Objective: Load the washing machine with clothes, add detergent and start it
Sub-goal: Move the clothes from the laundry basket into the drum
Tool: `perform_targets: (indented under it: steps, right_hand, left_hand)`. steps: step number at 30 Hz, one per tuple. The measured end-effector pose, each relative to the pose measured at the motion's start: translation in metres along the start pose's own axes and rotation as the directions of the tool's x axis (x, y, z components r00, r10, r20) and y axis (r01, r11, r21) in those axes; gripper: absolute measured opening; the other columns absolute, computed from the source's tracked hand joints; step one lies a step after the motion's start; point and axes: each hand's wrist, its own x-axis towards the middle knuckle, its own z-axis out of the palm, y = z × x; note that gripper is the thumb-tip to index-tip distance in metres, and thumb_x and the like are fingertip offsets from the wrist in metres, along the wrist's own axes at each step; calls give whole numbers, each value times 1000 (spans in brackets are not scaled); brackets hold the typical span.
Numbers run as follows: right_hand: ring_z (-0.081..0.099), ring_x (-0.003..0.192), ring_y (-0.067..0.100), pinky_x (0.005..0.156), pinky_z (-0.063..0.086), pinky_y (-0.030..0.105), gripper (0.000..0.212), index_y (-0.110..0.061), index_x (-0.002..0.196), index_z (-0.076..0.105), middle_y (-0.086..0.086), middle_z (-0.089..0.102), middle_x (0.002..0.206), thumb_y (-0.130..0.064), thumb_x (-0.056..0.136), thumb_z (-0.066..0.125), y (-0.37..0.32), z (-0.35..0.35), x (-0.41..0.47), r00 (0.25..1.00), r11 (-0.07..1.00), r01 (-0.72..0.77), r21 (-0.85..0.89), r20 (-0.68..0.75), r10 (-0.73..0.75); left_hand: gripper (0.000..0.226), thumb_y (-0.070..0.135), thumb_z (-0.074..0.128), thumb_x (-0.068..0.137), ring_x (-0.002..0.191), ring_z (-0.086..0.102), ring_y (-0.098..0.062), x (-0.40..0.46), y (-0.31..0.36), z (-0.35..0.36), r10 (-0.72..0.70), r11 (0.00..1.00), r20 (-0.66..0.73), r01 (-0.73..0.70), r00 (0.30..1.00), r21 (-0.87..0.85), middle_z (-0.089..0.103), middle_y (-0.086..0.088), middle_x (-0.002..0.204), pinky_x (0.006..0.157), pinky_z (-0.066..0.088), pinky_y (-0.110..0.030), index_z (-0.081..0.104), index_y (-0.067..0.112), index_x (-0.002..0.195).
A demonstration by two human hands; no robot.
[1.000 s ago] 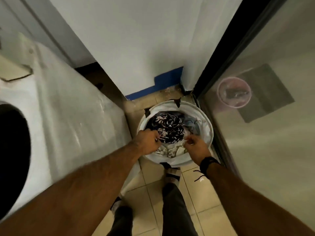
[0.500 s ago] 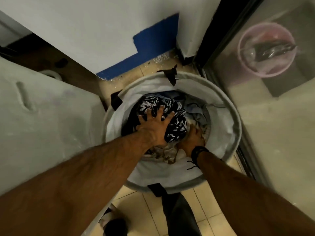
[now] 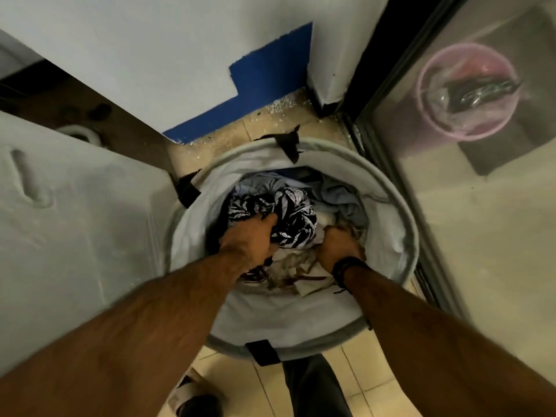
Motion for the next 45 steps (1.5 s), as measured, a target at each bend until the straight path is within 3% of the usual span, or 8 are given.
perform_targets:
  steps: [6,10,17,23,30,37,42,45]
  right_hand:
    - [63,96,37,70,44,33,11,-11,92,58,17,67,104,-21,90,56,-16,-56,-74,991,985,125,123,-56,-119]
    - [61,97,37,78,51,42,27,-13,110,62,13,61,109,-28,88,59,-17,-70,-138,981,973,167,162,-128,-147]
    - [59,107,39,92,48,46,37,-14,124,61,13,56,120,-20,87,60,-17,-86,-186,987,972,132,192,-121,-110]
    - [58,112,36,99,42,44,36,-24,127,55,9,52,127,-31,92,52,-20,-84,-173,992,993,116,-32,-37,-117]
    - [40,132,38,107,38,50,75,-29,151,28,10,38,146,-50,85,60,-45,-71,-181,959,942,270,-200,137,-246]
    - [52,119,37,96,49,48,38,-15,128,54,12,52,132,-29,93,47,-63,-68,-144,963,953,268,-140,40,-265]
    - [48,127,39,100,46,47,45,-15,141,44,13,45,145,-26,97,46,-76,-68,-67,929,900,361,-243,6,-371]
    - [41,133,43,103,44,59,59,-22,152,29,9,30,159,-24,96,48,-89,-56,-10,918,857,388,-338,57,-393]
  left_hand:
    - [62,54,57,76,109,62,-33,-71,-1,-49,-169,938,-118,122,979,-326,63,-8,123,92,52,-45,42,24,129]
    - [61,50,58,79,112,61,-30,-127,5,-76,-234,867,-166,128,958,-482,62,-4,127,95,51,-44,45,23,132]
    - [62,54,58,77,110,60,-30,-192,10,-97,-255,870,-121,173,959,-461,58,-2,127,90,52,-45,41,28,132]
    - [54,54,59,78,103,64,-28,-196,7,-74,-221,885,-44,181,974,-429,65,-1,115,88,53,-41,44,28,123]
    - [55,49,64,76,110,61,-23,-185,10,-52,-222,821,-34,167,975,-546,63,3,121,93,50,-36,48,33,126]
    - [63,51,59,75,110,60,-27,-145,10,-46,-230,858,-15,195,973,-476,61,-3,124,95,50,-42,42,25,130]
    - [65,45,63,79,115,58,-33,-100,0,-27,-300,842,-47,241,953,-482,58,-10,130,98,48,-45,40,18,134]
    - [68,48,62,80,114,57,-33,-80,-12,-9,-309,870,-74,250,948,-426,58,-11,129,96,49,-42,40,16,136]
